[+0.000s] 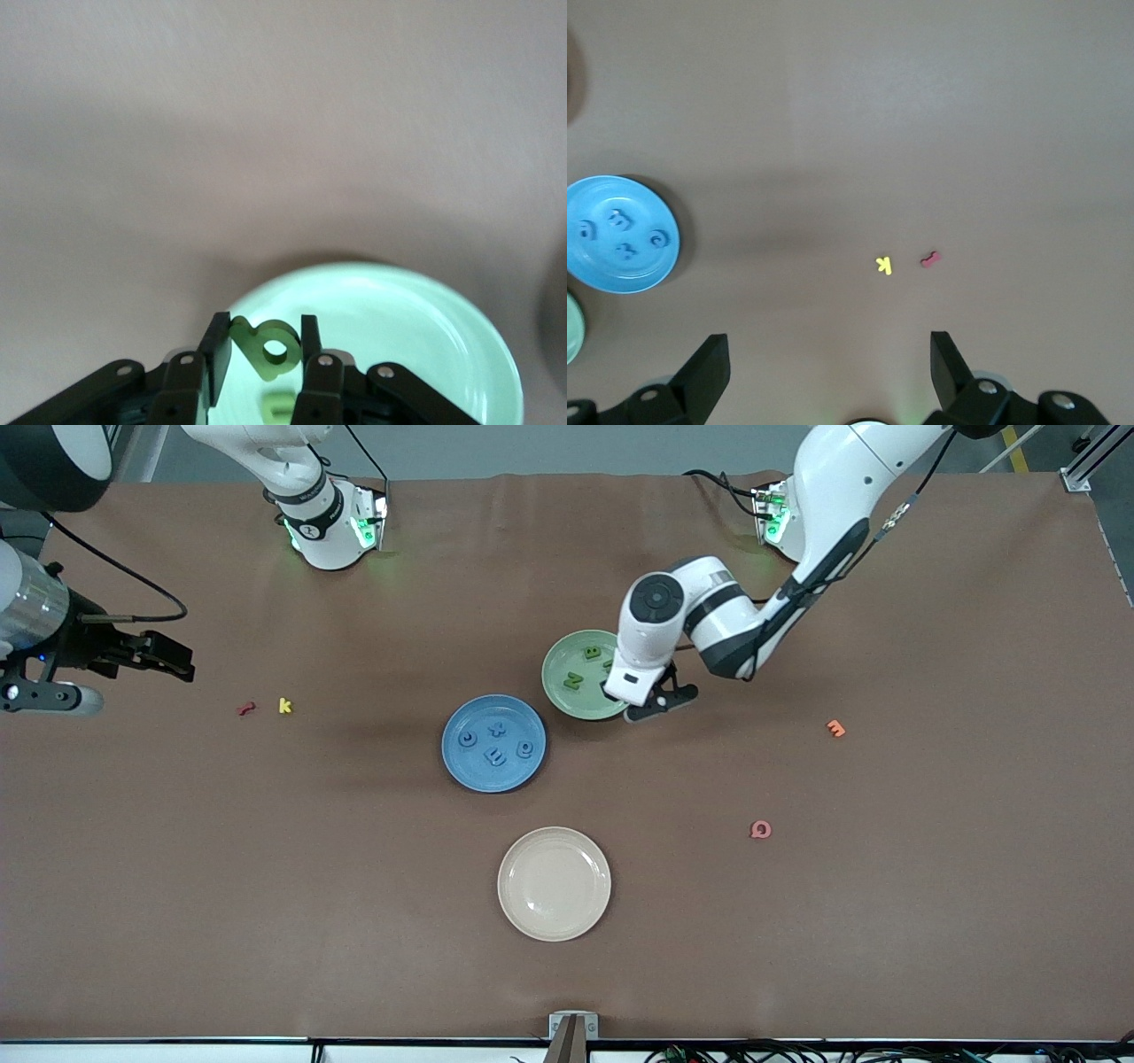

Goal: Sort letters by color into matching plates
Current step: 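Lower the green 6 onto the green plate and open the left gripper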

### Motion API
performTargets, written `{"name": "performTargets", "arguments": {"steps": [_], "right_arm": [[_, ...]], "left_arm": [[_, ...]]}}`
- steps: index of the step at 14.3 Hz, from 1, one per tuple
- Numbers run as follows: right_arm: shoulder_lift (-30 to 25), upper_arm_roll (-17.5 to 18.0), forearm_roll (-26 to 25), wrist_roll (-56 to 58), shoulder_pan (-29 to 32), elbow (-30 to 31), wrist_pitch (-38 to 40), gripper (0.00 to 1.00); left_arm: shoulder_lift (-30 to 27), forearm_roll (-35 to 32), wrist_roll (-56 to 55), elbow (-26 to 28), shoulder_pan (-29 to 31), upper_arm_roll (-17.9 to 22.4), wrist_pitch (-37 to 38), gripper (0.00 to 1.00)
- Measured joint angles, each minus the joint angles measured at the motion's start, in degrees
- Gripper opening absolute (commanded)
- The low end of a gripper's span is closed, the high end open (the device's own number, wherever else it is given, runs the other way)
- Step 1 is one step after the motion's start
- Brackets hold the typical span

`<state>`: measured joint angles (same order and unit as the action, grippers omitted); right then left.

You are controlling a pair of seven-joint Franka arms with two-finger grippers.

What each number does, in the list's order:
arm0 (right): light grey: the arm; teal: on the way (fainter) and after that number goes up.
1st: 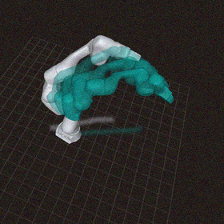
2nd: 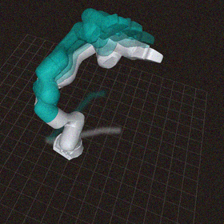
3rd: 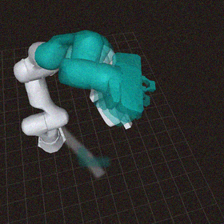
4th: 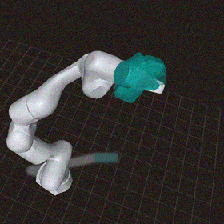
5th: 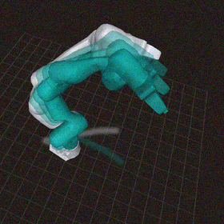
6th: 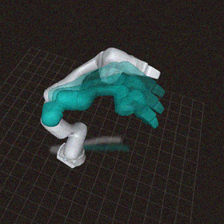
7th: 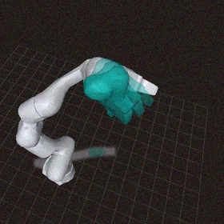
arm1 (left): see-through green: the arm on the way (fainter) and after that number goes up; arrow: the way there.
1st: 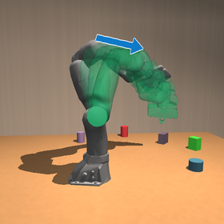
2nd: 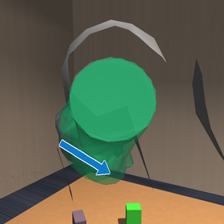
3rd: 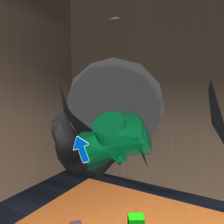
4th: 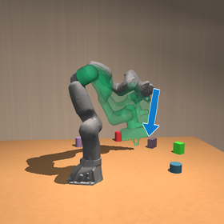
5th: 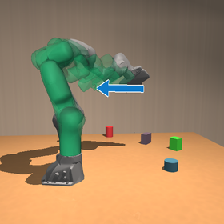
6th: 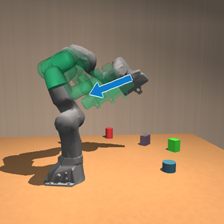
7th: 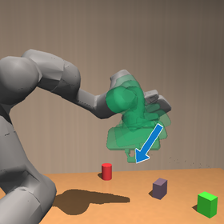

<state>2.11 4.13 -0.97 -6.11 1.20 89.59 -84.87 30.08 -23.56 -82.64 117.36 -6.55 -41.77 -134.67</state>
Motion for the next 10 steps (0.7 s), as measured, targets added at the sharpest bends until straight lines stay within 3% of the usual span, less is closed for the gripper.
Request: {"name": "performTargets", "arguments": {"steps": [4,10], "right_arm": [[-0.65,-1.20,0.98,0.00,0.03,-0.02,0.64,1.00],[-0.68,-1.27,1.09,-0.01,0.04,-2.75,1.00,1.00]], "left_arm": [[1.82,0.22,-3.81,-0.76,-4.75,0.12,0.15,0.25],[6.25,0.22,-4.54,-5.52,-6.23,1.00,0.15,0.27]]}}
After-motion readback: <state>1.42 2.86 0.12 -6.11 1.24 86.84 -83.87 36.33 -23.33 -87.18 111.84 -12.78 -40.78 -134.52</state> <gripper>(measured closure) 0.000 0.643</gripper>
